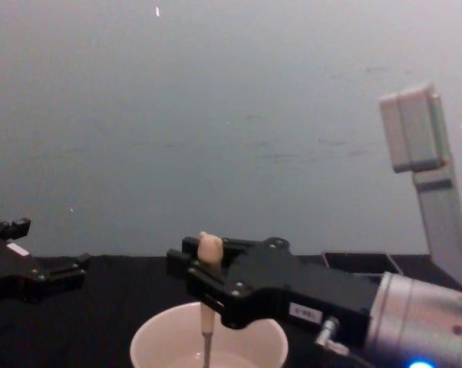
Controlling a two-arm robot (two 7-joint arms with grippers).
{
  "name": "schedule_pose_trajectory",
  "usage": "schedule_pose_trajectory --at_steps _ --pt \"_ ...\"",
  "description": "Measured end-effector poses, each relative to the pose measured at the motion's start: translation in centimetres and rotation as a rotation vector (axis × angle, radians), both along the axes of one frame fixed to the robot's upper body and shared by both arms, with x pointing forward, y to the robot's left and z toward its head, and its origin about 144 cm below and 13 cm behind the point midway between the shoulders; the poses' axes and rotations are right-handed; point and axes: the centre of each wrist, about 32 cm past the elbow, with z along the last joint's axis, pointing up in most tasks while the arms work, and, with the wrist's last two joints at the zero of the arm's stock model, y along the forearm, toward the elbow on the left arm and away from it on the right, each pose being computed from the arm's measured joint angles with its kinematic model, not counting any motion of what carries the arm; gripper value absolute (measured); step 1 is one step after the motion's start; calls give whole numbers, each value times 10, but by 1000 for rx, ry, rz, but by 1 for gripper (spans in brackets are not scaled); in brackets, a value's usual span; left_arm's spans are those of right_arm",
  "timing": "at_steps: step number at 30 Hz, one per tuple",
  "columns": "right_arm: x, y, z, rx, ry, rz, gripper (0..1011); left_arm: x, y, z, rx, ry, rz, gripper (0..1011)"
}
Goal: Pick up the stirring spoon with one hand, stir inside the cup, then place it back in its original position.
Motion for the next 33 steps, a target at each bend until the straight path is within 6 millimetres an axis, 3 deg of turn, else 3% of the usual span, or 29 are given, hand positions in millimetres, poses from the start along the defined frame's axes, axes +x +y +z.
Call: schedule_pose_trajectory --at_steps 11,33 --pt "18 14 1 0 0 -58 207 0 0 0 0 0 0 1001" --pt "26 0 1 -14 -13 -118 207 0 0 0 0 0 0 1001"
